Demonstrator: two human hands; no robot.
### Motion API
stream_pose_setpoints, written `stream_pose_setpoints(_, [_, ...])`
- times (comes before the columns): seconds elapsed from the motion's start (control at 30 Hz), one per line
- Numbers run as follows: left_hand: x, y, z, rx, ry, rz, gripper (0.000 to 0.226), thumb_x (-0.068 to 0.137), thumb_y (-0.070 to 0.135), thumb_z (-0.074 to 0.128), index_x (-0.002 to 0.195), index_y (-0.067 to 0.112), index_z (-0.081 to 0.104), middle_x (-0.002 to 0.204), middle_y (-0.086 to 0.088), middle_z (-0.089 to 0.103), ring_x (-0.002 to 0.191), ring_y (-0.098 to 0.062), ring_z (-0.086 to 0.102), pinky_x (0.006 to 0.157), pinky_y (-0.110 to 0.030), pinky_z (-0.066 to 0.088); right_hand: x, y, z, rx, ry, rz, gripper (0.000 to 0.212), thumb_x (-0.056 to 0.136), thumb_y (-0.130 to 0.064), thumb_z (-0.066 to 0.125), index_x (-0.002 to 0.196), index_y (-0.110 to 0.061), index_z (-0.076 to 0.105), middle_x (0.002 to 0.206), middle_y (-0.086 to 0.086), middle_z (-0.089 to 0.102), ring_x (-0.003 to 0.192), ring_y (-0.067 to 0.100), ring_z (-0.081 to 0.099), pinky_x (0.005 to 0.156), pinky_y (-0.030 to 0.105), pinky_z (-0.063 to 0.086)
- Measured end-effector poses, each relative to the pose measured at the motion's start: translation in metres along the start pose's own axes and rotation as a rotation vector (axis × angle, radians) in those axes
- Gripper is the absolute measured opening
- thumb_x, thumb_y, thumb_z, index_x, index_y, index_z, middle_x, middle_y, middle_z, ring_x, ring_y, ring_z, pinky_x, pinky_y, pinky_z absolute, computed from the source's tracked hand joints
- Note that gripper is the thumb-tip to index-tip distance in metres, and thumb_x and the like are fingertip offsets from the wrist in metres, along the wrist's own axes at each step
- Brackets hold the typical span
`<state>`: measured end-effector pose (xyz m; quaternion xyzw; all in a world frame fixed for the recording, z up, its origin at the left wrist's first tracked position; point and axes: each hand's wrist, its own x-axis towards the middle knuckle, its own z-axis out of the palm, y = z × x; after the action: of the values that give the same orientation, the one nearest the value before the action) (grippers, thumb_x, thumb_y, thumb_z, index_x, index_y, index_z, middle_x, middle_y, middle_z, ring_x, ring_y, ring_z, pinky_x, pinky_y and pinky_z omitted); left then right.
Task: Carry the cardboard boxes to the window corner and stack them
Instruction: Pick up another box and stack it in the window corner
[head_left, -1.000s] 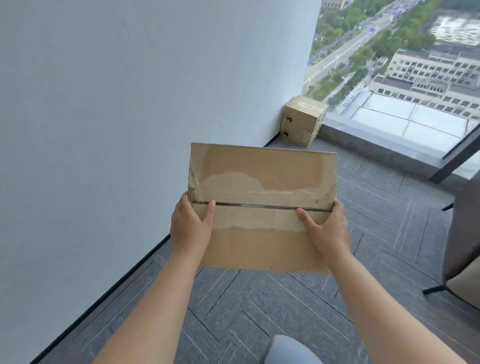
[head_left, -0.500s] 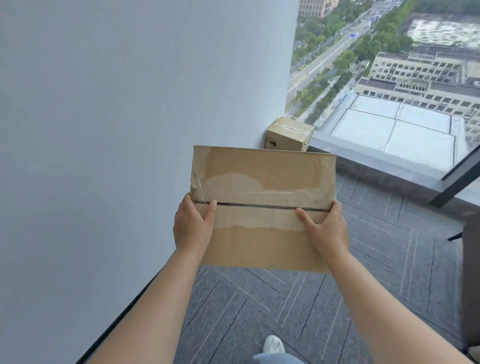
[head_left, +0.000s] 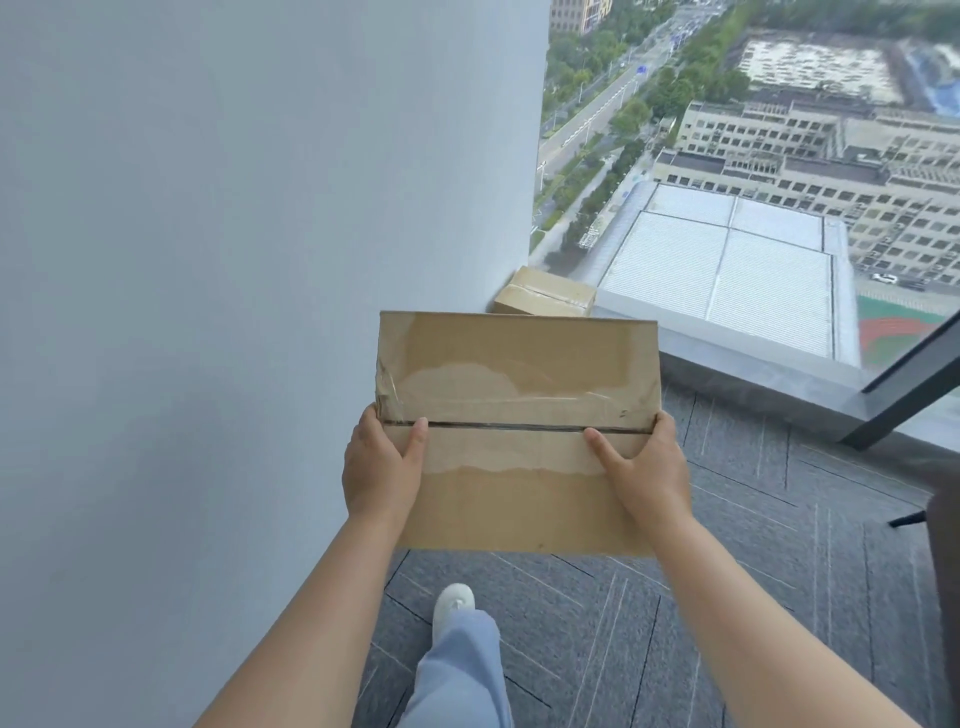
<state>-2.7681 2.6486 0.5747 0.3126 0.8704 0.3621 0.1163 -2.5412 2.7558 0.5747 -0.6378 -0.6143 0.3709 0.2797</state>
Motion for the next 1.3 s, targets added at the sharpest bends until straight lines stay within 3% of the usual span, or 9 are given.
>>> stream_pose_setpoints(0.33, [0.228,0.046,0.056,0.017,-0.153,0.128,0.061,0.088,0.050,0.048,0.134,0.012,0.039,0.132,-0.007,0.051,0.120,-0.028,0.049,0.095,-0.042,0.044,0.150,-0.071,0.075,-0.025,0.095,0.133,0.081,0.077,-0.051,0.068,0.138,-0.012,0.031,0.129,0.007,0.052,0.115,0.026,0.052,0.087,0.035,0.044])
stream_pose_setpoints(0.53, [0.309,0.077,0.095,0.025,-0.217,0.155,0.059,0.087,0.051,0.049,0.132,0.013,0.041,0.127,-0.005,0.055,0.116,-0.027,0.052,0.090,-0.040,0.045,0.226,-0.090,0.092,-0.007,0.124,0.195,0.083,0.075,-0.052,0.069,0.138,-0.012,0.031,0.131,0.007,0.052,0.116,0.027,0.052,0.094,0.040,0.046])
stream_pose_setpoints(0.93, [0.478,0.167,0.218,0.055,-0.320,0.161,0.055,0.085,0.050,0.052,0.128,0.017,0.044,0.121,-0.003,0.058,0.111,-0.025,0.054,0.087,-0.036,0.045,0.443,-0.101,0.116,0.034,0.111,0.273,0.079,0.075,-0.051,0.070,0.135,-0.015,0.033,0.129,0.006,0.054,0.114,0.028,0.054,0.093,0.042,0.046])
stream_pose_setpoints(1.3, [0.631,0.244,0.352,0.097,-0.420,0.186,0.049,0.089,0.045,0.051,0.128,0.017,0.045,0.124,-0.001,0.058,0.115,-0.026,0.052,0.086,-0.031,0.039,0.648,-0.099,0.129,0.016,0.066,0.300,0.077,0.079,-0.047,0.068,0.136,-0.011,0.032,0.132,0.008,0.051,0.118,0.027,0.050,0.094,0.037,0.042])
